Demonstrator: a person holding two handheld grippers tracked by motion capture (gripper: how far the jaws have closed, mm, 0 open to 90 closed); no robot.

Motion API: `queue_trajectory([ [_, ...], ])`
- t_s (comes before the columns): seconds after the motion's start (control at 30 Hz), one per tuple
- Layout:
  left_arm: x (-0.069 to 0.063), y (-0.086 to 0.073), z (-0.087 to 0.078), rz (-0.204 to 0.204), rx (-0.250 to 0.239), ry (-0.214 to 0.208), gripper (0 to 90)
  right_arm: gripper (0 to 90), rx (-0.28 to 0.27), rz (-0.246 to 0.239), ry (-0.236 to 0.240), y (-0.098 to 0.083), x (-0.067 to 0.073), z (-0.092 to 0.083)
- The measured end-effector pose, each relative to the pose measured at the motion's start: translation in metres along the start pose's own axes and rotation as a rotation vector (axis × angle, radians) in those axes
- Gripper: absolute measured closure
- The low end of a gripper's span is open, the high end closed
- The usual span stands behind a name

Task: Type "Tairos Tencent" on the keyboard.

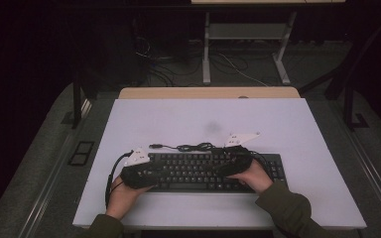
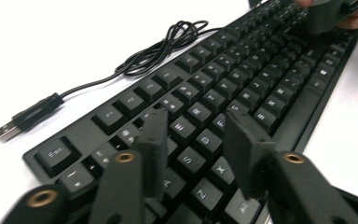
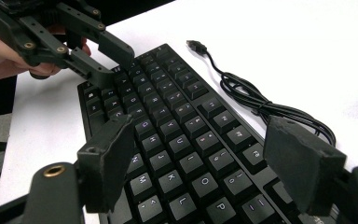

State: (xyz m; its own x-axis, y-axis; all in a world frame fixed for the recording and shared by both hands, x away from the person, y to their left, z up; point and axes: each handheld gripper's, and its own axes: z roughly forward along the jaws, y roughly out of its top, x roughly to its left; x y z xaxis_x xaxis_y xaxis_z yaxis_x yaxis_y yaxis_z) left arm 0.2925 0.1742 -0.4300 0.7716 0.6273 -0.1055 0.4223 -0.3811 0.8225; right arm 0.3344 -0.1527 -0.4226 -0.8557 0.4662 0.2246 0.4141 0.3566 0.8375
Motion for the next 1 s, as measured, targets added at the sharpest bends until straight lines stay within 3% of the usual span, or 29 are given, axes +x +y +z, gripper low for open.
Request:
queue_trajectory([
  [0.5,0.0066,-0.0035,-0.0023,-0.007,0.053,0.010,87.8,24.1,0.008,-0.002,-0.001,-0.0021,0.0016,0.0025],
  [1.0,0.0095,-0.0060,0.0002,-0.021,0.087,0.020,89.0,24.1,0.004,-0.007,-0.001,-0.0014,0.0022,0.0027],
])
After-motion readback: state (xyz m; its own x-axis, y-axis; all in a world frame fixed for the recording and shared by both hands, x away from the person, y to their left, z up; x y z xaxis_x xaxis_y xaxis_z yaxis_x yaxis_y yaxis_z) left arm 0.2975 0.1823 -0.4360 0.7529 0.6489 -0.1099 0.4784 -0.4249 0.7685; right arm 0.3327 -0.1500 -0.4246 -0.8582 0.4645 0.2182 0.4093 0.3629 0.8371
